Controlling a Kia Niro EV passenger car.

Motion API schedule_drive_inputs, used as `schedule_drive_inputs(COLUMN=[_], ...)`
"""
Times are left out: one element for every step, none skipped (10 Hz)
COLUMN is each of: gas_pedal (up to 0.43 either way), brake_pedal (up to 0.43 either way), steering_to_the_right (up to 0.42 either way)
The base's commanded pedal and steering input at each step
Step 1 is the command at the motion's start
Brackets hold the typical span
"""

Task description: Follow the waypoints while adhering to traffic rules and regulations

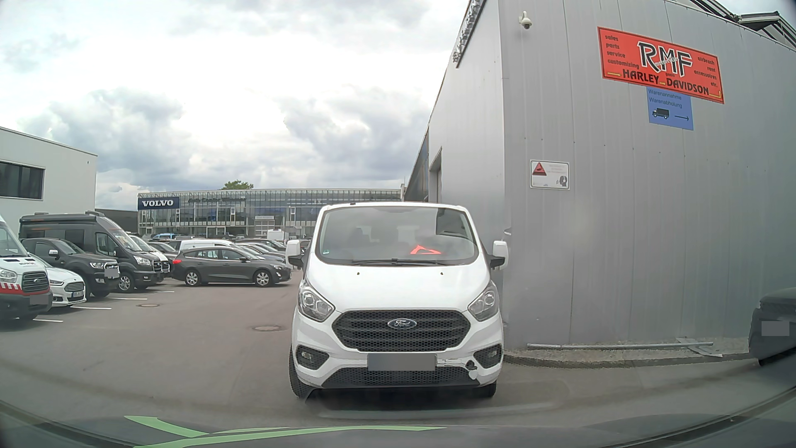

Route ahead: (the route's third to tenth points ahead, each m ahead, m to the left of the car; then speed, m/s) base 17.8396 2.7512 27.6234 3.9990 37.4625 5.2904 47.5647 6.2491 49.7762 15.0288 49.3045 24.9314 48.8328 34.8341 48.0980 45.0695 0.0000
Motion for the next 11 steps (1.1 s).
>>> schedule_drive_inputs(gas_pedal=[0.000,0.000,0.000,0.000,0.000,0.000,0.000,0.000,0.000,0.000,0.000], brake_pedal=[0.457,0.457,0.457,0.457,0.457,0.457,0.457,0.457,0.457,0.457,0.457], steering_to_the_right=[-0.462,-0.462,-0.462,-0.462,-0.462,-0.462,-0.462,-0.462,-0.462,-0.462,-0.462])
